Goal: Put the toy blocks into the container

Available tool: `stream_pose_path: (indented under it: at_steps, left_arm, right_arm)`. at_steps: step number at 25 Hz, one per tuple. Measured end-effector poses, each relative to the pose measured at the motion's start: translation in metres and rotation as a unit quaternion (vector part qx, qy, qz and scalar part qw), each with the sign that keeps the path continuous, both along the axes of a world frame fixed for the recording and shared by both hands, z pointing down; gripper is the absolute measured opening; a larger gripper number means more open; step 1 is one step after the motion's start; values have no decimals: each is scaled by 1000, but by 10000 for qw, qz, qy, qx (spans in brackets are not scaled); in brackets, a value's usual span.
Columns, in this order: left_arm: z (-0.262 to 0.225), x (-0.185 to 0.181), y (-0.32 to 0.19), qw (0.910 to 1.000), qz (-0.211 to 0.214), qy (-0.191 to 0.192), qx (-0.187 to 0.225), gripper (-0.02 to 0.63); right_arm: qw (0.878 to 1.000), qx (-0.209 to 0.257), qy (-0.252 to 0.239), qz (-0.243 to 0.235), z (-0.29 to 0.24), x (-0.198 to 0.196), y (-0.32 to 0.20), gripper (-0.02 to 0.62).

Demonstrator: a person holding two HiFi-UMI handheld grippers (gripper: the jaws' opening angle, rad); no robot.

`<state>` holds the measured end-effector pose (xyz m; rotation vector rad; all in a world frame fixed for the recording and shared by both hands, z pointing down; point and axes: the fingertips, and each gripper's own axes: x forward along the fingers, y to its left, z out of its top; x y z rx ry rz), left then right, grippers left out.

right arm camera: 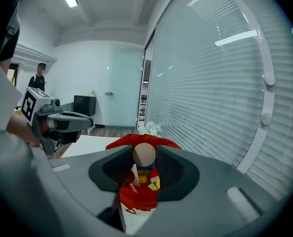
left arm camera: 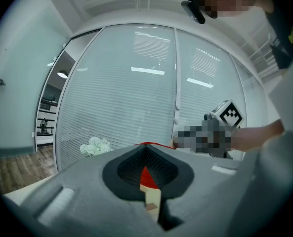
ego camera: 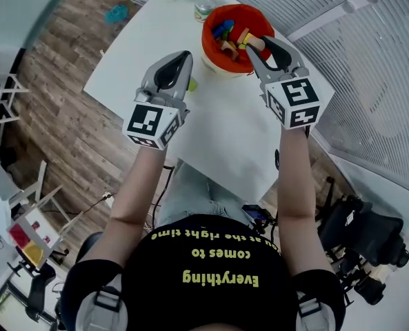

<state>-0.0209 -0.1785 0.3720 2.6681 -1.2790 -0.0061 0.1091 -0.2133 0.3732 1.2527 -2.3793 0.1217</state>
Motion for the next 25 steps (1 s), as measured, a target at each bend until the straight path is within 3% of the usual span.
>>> stream_pose_path:
  at_steps: [7,13,19,25]
  left_arm:
    - [17,-4,0,9998,-68,-129,-125,0]
    - [23,-5,0,9995,-62,-309,-103,0]
    - [29,-6,-2,9997,-115,-168,-154,0]
    - [29,-8,-1,9997,-143,-129,-144,0]
  right_arm:
    - [9996,-187,158,-137,23,-1,-10,147]
    - [9971,-314,646,-265,38,-8,-16,147]
    - [9931,-384,1047,-374,54,-11,-17,149]
    - [9925,-308,1123,-378,54,-14,-17,149]
